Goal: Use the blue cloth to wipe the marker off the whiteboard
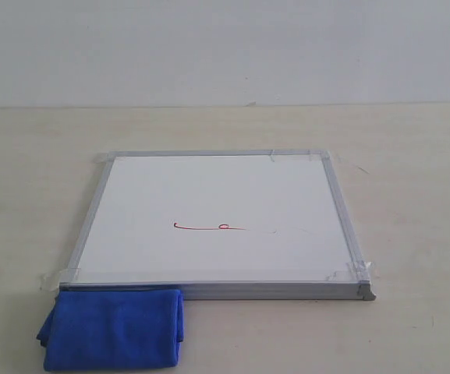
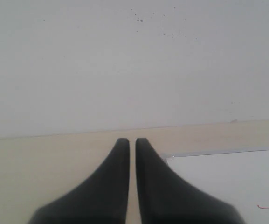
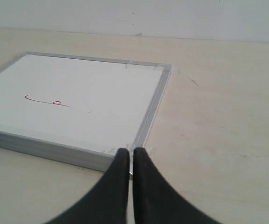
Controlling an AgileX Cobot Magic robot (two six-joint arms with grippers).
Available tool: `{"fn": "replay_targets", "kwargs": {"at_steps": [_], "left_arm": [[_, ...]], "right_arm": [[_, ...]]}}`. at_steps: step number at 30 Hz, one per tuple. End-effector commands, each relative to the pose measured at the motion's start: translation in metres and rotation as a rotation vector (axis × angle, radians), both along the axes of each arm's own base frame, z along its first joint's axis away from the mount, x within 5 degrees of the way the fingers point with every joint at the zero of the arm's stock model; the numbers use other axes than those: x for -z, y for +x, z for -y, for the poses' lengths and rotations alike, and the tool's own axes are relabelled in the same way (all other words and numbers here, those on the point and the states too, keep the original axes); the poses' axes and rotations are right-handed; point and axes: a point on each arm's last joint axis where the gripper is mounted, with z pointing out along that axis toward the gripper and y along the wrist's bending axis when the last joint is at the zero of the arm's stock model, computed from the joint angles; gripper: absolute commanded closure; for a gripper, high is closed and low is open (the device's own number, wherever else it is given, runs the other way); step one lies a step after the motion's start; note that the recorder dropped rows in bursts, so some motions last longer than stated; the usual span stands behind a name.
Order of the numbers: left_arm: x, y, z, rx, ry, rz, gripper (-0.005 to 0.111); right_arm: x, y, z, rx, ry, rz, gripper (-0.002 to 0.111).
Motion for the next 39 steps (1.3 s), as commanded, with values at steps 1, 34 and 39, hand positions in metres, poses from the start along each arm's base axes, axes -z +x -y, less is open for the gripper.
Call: {"fn": "replay_targets", "kwargs": {"at_steps": [1, 34, 39], "left_arm": [[-0.001, 0.0, 0.0, 0.004, -0.015, 0.0, 0.102], [-0.001, 0.0, 0.0, 0.004, -0.015, 0.0, 0.102], [-0.001, 0.0, 0.0, 0.004, -0.015, 0.0, 0.102]], "right_arm": [[-0.001, 0.0, 0.0, 0.007, 0.01, -0.001, 0.108], [-0.168, -0.046, 0.006, -0.035, 0.389, 0.503, 0.108], [-0.212, -0.019, -0.008, -0.116, 0.222, 0.405, 0.108]]}}
